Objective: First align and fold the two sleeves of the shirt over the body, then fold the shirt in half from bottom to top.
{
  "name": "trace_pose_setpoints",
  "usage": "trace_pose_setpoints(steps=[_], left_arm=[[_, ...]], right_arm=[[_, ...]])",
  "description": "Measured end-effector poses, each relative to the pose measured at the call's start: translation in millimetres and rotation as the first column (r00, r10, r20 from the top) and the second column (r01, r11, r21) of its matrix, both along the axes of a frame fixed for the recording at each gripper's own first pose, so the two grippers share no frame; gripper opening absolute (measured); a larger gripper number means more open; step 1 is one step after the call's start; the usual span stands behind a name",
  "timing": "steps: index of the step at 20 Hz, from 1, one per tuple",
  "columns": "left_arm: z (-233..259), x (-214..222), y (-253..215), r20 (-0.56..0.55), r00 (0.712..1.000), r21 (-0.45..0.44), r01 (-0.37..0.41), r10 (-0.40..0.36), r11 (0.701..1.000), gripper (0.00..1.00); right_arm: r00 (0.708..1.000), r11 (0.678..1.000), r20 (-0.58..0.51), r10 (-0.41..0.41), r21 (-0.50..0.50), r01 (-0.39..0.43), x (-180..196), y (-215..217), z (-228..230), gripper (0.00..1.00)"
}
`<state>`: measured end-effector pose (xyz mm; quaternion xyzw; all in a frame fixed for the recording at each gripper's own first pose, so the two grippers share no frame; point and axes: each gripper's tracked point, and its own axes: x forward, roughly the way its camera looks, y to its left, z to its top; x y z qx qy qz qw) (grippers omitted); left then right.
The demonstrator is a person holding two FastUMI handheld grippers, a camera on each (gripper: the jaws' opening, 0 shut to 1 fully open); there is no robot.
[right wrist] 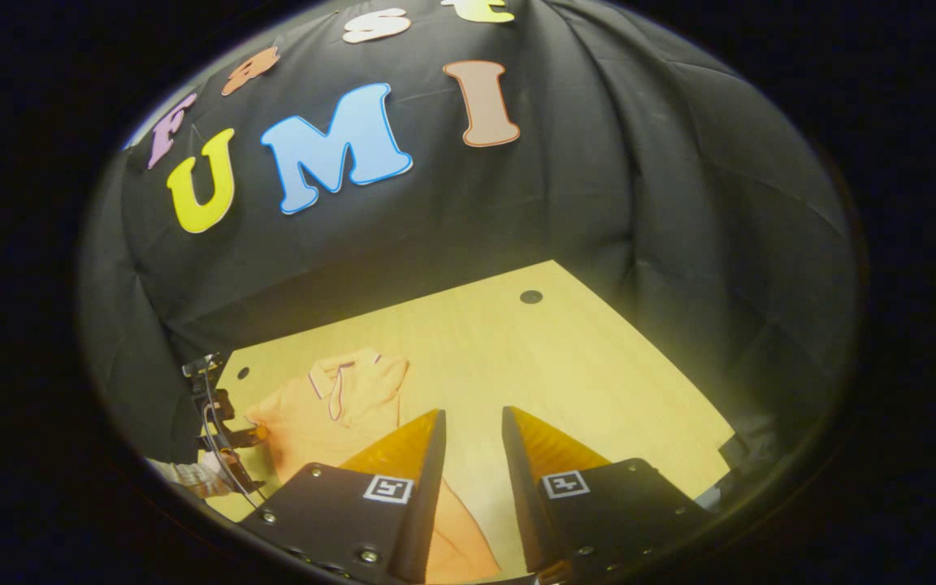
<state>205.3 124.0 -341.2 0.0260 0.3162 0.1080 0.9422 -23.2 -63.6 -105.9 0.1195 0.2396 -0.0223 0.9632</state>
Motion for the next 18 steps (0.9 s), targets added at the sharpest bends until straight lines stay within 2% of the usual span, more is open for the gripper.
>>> trace_pose_setpoints(steps=[5,9,15,18], left_arm=[[43,17,-45,0.054,0.989,0.084,0.13,-0.135,0.988,0.06],[65,28,-107,0.086,0.961,0.121,0.253,-0.264,0.96,0.05],[66,36,-197,0.065,0.905,0.154,0.407,-0.42,0.901,0.06],[56,34,-234,0.028,0.861,0.196,0.494,-0.508,0.847,0.06]], right_arm=[[1.0,1.0,0.003,-0.004,0.013,0.004,-1,-2,-3,0.43],[1.0,0.999,0.001,-0.022,0.024,0.022,-6,-8,-7,0.43],[0.997,0.996,-0.009,-0.074,0.043,0.074,-17,-23,-15,0.43],[0.995,0.994,-0.017,-0.095,0.052,0.096,-22,-30,-18,0.43]])
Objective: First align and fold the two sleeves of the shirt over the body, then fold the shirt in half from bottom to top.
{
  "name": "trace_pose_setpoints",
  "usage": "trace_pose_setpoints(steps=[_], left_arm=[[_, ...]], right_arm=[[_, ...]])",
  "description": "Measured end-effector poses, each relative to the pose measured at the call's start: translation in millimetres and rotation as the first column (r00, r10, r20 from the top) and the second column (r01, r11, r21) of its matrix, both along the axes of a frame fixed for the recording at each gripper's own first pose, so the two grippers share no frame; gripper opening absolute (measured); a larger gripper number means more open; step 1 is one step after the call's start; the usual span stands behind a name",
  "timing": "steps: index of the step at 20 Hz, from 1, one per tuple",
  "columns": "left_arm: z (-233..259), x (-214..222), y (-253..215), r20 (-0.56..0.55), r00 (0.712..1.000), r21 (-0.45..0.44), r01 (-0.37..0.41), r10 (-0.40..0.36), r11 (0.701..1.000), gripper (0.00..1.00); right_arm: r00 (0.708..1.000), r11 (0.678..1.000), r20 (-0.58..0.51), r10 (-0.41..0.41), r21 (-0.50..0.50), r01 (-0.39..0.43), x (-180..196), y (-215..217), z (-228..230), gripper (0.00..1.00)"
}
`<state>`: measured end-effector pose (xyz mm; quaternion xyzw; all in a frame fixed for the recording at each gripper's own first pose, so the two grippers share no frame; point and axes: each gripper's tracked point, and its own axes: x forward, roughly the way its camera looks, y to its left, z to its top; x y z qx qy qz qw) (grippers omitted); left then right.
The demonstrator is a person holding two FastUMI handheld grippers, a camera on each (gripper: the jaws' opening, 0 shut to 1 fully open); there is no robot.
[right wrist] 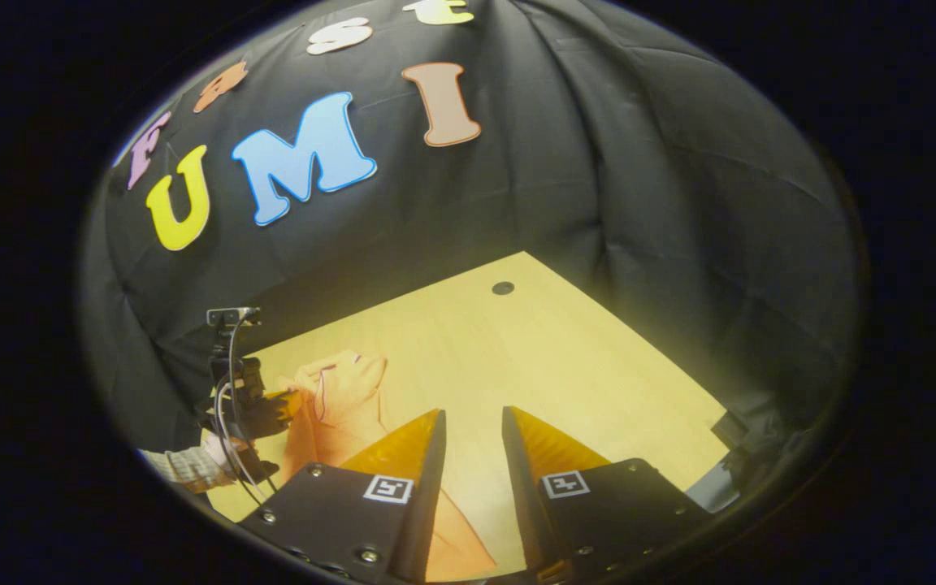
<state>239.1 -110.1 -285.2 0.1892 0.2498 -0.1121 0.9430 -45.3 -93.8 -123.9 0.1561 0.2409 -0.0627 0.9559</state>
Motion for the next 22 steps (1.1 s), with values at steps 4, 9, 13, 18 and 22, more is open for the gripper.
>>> trace_pose_setpoints(steps=[4,9,13,18,22], left_arm=[[-13,-7,-24,-0.028,0.997,0.072,0.069,-0.067,0.995,0.06],[-25,-10,-26,-0.071,0.995,0.021,0.074,-0.072,0.997,0.13],[-17,-19,-28,-0.085,0.992,-0.024,0.091,-0.092,0.996,0.34],[5,-39,-22,-0.057,0.995,-0.077,0.076,-0.081,0.994,0.53],[25,-72,-11,-0.052,0.996,-0.146,0.063,-0.071,0.987,0.6]], right_arm=[[1.0,1.0,-0.01,-0.017,0.016,0.017,-1,-2,-6,0.43],[1.0,1.0,-0.021,-0.003,0.023,0.004,1,4,-13,0.43],[0.999,0.999,-0.029,0.033,0.022,-0.033,7,14,-17,0.43],[0.992,0.993,-0.044,0.118,0.007,-0.118,16,32,-26,0.44],[0.977,0.981,-0.083,0.195,0.008,-0.195,20,49,-45,0.43]])
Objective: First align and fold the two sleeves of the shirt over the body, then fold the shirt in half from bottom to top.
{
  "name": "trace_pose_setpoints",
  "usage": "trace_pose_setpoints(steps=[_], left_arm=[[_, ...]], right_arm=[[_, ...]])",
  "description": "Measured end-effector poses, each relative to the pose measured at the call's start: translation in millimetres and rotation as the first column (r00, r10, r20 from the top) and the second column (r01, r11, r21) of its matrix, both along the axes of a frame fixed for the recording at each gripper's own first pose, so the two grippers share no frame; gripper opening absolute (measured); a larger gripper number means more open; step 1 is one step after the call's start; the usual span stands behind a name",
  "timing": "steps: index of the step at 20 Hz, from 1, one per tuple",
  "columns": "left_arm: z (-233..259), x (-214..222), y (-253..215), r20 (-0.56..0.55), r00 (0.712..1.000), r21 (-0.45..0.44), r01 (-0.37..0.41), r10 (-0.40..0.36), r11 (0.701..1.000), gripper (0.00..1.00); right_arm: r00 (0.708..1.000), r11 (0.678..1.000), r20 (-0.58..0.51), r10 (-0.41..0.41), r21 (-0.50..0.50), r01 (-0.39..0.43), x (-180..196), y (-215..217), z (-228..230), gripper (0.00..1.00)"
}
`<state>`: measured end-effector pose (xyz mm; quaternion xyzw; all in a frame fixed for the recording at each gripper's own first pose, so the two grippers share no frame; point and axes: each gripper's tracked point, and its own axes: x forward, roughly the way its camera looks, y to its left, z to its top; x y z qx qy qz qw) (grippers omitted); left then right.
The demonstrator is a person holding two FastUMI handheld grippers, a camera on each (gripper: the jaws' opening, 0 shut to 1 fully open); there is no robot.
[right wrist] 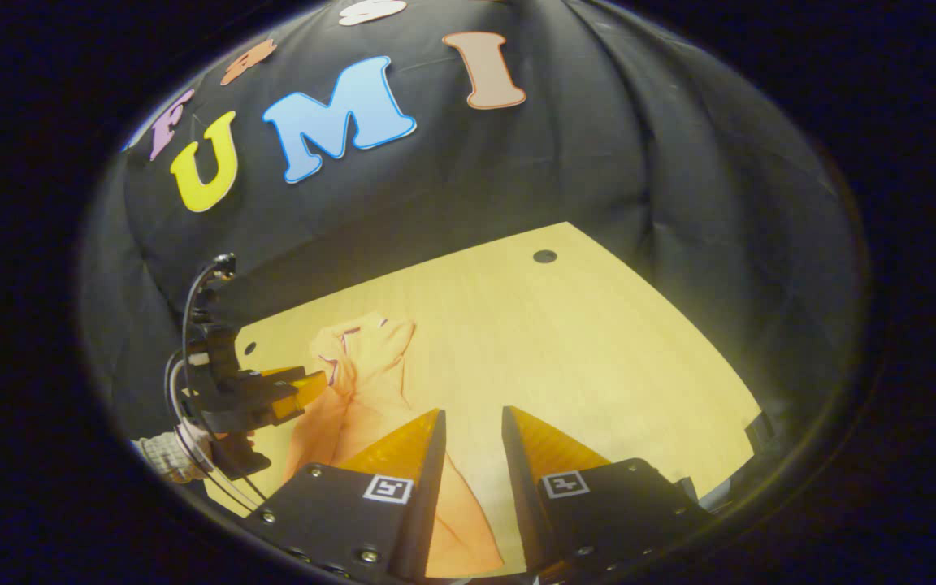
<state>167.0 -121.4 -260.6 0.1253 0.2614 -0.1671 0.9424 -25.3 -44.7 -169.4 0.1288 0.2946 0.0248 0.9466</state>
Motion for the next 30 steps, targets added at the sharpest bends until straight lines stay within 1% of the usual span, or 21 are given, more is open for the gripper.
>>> trace_pose_setpoints(steps=[1,2,3,5,7,8,9,10,11,14,15,16,18,19,21,24,27,28,29,30], left_arm=[[5,-8,6,0.001,1.0,-0.012,-0.013,0.013,1.0,0.65],[7,-16,11,-0.001,1.0,-0.026,-0.024,0.024,0.999,0.76],[9,-24,17,-0.006,0.999,-0.036,-0.037,0.037,0.999,0.74],[9,-42,34,-0.015,0.998,-0.036,-0.065,0.065,0.997,0.76],[2,-63,46,-0.034,0.996,-0.03,-0.081,0.08,0.996,0.77],[-1,-75,53,-0.045,0.995,-0.023,-0.089,0.088,0.996,0.77],[-7,-88,58,-0.06,0.994,-0.02,-0.096,0.095,0.995,0.77],[-13,-100,63,-0.077,0.992,-0.017,-0.104,0.102,0.994,0.85],[-20,-112,69,-0.09,0.989,-0.013,-0.116,0.114,0.993,0.88],[-41,-151,77,-0.147,0.981,-0.008,-0.132,0.13,0.991,0.96],[-49,-162,81,-0.164,0.977,0.0,-0.14,0.139,0.99,0.96],[-56,-172,85,-0.178,0.973,0.014,-0.149,0.149,0.989,0.98],[-71,-189,93,-0.207,0.964,0.048,-0.162,0.168,0.986,0.99],[-77,-196,95,-0.227,0.958,0.058,-0.168,0.177,0.984,0.97],[-92,-215,101,-0.278,0.939,0.073,-0.188,0.201,0.979,0.98],[-109,-244,114,-0.341,0.909,0.109,-0.214,0.239,0.971,0.96],[-124,-267,124,-0.41,0.876,0.147,-0.212,0.255,0.966,0.96],[-124,-270,127,-0.421,0.869,0.163,-0.208,0.258,0.965,0.98],[-129,-270,129,-0.428,0.866,0.174,-0.2,0.257,0.964,0.96],[-133,-270,128,-0.432,0.865,0.187,-0.191,0.255,0.964,0.98]], right_arm=[[1.0,1.0,-0.014,0.022,-0.003,-0.022,0,4,-7,0.43],[0.999,0.999,-0.029,0.043,-0.01,-0.043,1,9,-13,0.44],[0.997,0.998,-0.045,0.066,-0.018,-0.067,1,14,-20,0.44],[0.99,0.993,-0.081,0.114,-0.03,-0.116,-2,24,-34,0.47],[0.98,0.987,-0.126,0.153,-0.037,-0.159,-5,33,-51,0.47],[0.974,0.984,-0.153,0.169,-0.036,-0.176,-7,37,-59,0.4],[0.965,0.979,-0.174,0.198,-0.018,-0.204,-11,45,-65,0.47],[0.956,0.975,-0.201,0.215,-0.014,-0.222,-16,50,-75,0.64],[0.945,0.969,-0.228,0.236,-0.012,-0.245,-19,55,-84,0.74],[0.907,0.953,-0.307,0.287,-0.009,-0.304,-32,66,-106,0.75],[0.894,0.946,-0.331,0.302,-0.008,-0.323,-38,69,-112,0.76],[0.883,0.942,-0.356,0.307,-0.016,-0.335,-43,70,-119,0.86],[0.855,0.933,-0.408,0.32,-0.022,-0.359,-48,74,-128,0.93],[0.841,0.929,-0.432,0.326,-0.02,-0.37,-54,74,-130,0.94],[0.81,0.92,-0.486,0.329,-0.028,-0.391,-65,73,-138,0.94],[0.762,0.905,-0.558,0.327,-0.049,-0.424,-81,69,-147,0.94],[0.709,0.879,-0.626,0.323,-0.079,-0.471,-93,63,-156,0.94],[0.694,0.869,-0.645,0.32,-0.091,-0.486,-96,60,-157,0.94],[0.679,0.859,-0.663,0.315,-0.104,-0.501,-97,58,-155,0.94],[0.69,0.853,-0.651,0.316,-0.123,-0.507,-89,59,-148,0.96]])
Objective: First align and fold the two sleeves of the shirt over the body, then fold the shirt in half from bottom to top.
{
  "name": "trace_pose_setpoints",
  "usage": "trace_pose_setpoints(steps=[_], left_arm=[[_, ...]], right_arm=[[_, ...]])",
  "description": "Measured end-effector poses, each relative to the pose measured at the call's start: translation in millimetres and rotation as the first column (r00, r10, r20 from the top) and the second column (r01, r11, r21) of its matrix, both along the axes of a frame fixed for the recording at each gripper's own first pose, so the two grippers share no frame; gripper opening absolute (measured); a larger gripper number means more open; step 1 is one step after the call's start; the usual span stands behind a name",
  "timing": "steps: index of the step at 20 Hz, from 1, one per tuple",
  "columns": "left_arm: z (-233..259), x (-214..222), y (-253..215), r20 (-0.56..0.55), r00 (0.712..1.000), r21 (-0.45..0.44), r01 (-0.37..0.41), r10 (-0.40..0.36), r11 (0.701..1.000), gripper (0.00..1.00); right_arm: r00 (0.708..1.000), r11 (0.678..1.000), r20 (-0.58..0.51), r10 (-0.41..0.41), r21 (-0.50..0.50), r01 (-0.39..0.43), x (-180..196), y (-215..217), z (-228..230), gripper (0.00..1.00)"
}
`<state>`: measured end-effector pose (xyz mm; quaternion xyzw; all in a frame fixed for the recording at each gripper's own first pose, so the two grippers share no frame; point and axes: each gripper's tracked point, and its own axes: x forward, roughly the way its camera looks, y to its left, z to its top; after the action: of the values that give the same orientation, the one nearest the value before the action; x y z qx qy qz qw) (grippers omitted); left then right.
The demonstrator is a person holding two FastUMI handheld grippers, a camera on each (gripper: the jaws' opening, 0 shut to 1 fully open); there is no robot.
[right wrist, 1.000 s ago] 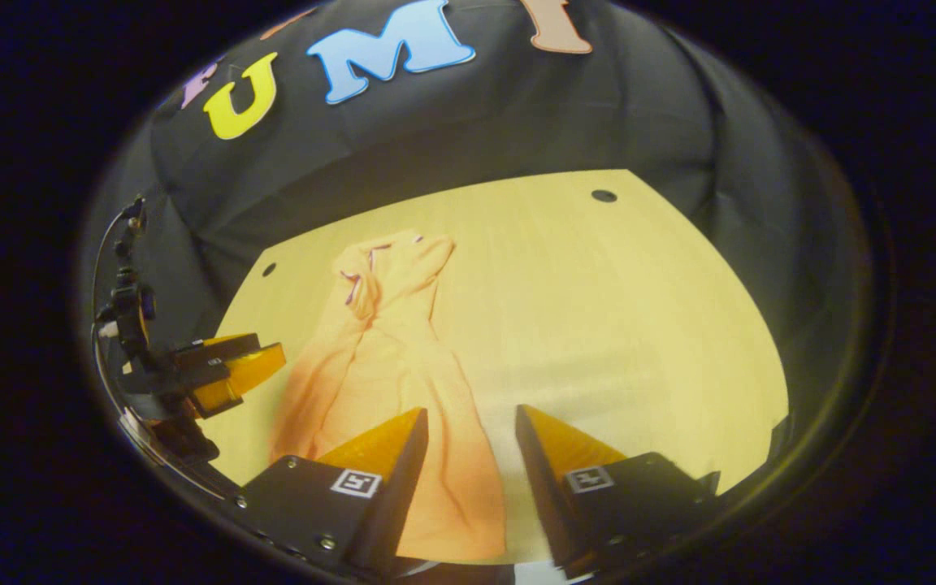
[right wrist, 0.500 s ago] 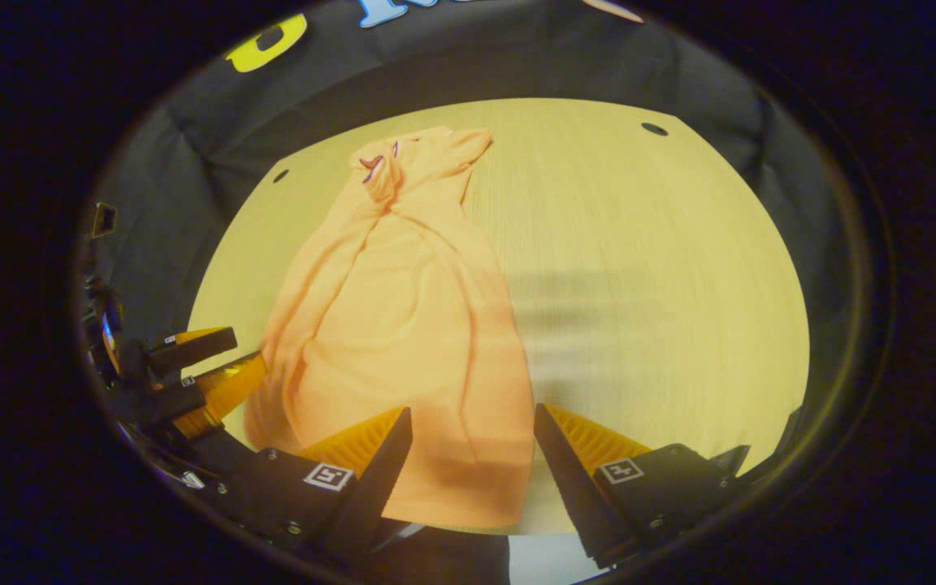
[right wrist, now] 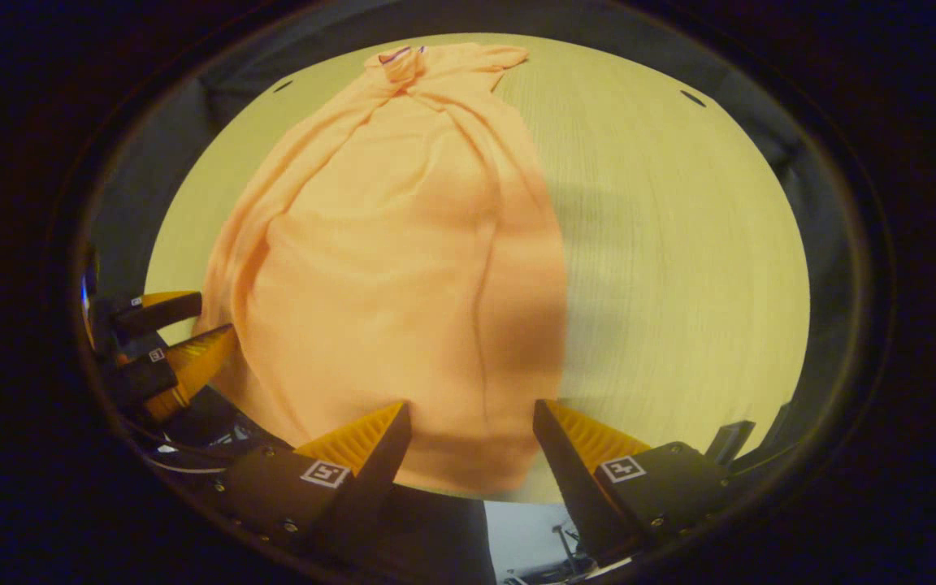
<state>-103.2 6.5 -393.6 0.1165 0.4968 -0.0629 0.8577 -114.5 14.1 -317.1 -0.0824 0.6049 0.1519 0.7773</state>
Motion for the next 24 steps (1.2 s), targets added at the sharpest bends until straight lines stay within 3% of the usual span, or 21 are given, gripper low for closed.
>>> trace_pose_setpoints(steps=[5,13,16,17,18,19,20,22,24], left_arm=[[-4,8,-2,-0.059,0.998,-0.008,-0.021,0.02,1.0,0.97],[-3,22,-6,-0.078,0.994,-0.017,-0.074,0.073,0.997,0.95],[3,38,-10,-0.004,0.998,-0.026,-0.062,0.062,0.998,0.53],[5,43,-11,0.009,0.998,-0.02,-0.057,0.057,0.998,0.43],[2,44,-11,0.012,0.998,-0.016,-0.064,0.064,0.998,0.25],[2,44,-11,0.007,0.998,-0.003,-0.056,0.056,0.998,0.16],[1,43,-12,0.003,0.999,0.008,-0.048,0.048,0.999,0.15],[1,45,-14,-0.012,0.999,0.03,-0.041,0.042,0.999,0.11],[1,47,-12,-0.03,0.998,0.033,-0.046,0.047,0.998,0.07]], right_arm=[[0.998,0.994,-0.053,0.025,-0.104,-0.03,-3,1,-6,0.96],[0.992,0.992,-0.129,0.003,-0.125,-0.019,-5,0,-5,0.97],[0.991,0.992,-0.132,0.015,-0.125,-0.032,-4,2,-7,0.94],[0.991,0.992,-0.131,0.001,-0.125,-0.017,-3,3,-6,0.92],[0.991,0.992,-0.132,-0.007,-0.125,-0.01,-3,4,-5,0.72],[0.992,0.992,-0.127,-0.019,-0.127,0.003,-1,4,-6,0.57],[0.993,0.992,-0.116,-0.038,-0.126,0.024,2,6,-6,0.28],[0.991,0.991,-0.124,-0.041,-0.131,0.025,1,7,-6,0.04],[0.99,0.991,-0.135,-0.036,-0.129,0.018,0,6,-4,0.05]])
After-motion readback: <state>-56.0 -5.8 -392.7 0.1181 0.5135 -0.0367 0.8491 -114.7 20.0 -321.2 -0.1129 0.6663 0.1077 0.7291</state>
